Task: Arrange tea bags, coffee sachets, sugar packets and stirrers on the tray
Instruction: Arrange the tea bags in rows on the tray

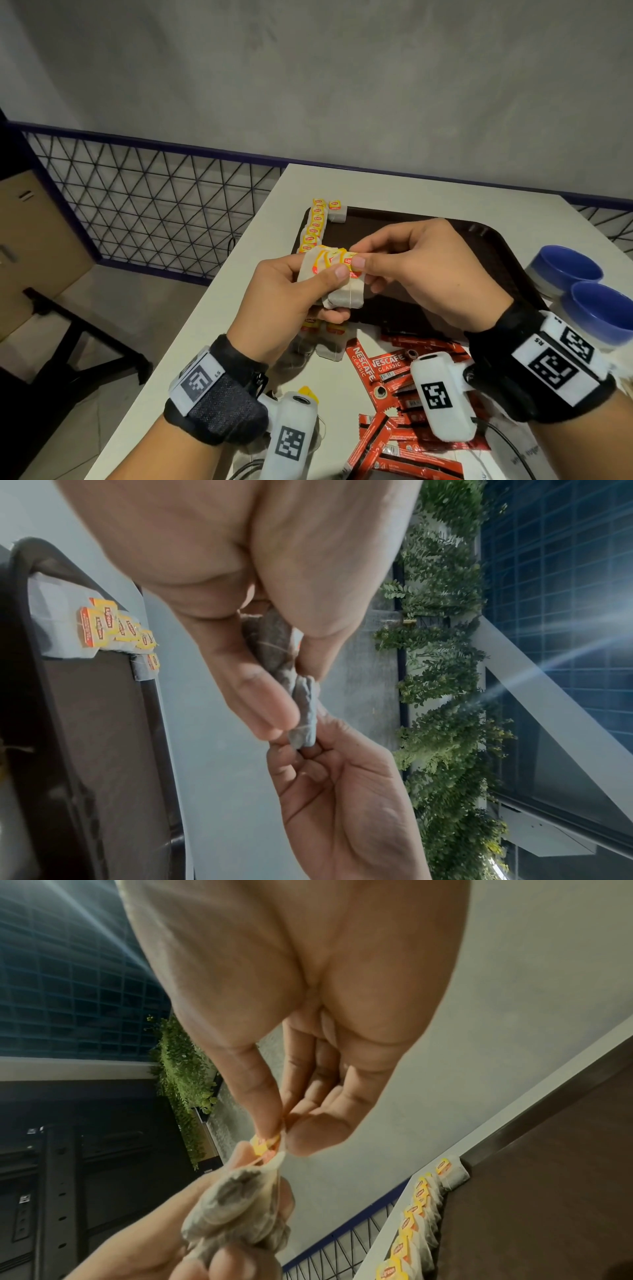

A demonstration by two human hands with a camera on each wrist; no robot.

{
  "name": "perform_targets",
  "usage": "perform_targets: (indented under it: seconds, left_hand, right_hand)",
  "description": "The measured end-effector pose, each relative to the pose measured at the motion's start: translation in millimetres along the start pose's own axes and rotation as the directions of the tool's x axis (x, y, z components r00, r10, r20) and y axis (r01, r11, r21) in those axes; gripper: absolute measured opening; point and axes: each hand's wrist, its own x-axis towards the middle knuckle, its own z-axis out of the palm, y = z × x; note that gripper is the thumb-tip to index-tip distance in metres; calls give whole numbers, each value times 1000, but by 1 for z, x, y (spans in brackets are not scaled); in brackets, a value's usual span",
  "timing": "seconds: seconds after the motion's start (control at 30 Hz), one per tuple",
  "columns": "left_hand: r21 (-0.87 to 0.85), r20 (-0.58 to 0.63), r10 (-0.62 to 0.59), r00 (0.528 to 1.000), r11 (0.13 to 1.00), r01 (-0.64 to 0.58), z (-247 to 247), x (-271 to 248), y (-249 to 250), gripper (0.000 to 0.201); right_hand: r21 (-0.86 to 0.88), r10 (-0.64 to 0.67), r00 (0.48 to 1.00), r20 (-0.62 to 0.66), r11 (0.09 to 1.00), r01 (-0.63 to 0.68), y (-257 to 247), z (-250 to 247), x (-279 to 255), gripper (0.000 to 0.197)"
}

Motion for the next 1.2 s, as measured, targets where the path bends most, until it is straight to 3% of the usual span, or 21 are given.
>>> perform_targets:
  seconds: [0.13, 0.27, 0.5, 0.63, 0.8, 0.93, 1.07, 1.2]
  left_hand:
    - [-106, 11, -2, 1000, 994, 3, 1, 2, 0, 38]
    - [-216, 10, 7, 1000, 976, -4, -3, 5, 0, 29]
    - [-233, -59, -30, 998, 972, 15, -11, 12, -3, 31]
    - [-267, -82, -38, 996, 963, 15, -12, 12, -1, 29]
    - [-368, -198, -96, 975, 929, 17, -13, 16, 0, 21]
    - [-396, -178, -94, 980, 918, 16, -15, 16, 0, 23]
    - [-370, -164, -101, 981, 928, 34, -18, 17, -4, 26]
    - [-352, -173, -117, 978, 935, 50, -18, 19, -10, 24]
  right_hand:
    - [-2, -31, 1000, 4, 1000, 31, -7, -6, 11, 7]
    - [55, -37, 999, -25, 998, 39, -16, -16, 29, 12]
    - [81, -51, 999, -12, 995, 52, -26, -25, 63, 12]
    - [-2, -20, 999, -47, 1000, 20, -16, -28, 96, 7]
    - [-152, 54, 993, -103, 986, -69, 14, -29, 144, 4]
    - [-224, 131, 983, -130, 962, -158, 41, -26, 172, 4]
    - [-293, 138, 987, -80, 943, -156, 58, -21, 194, 5]
    - [-164, 216, 976, 24, 964, -210, 66, -15, 213, 10]
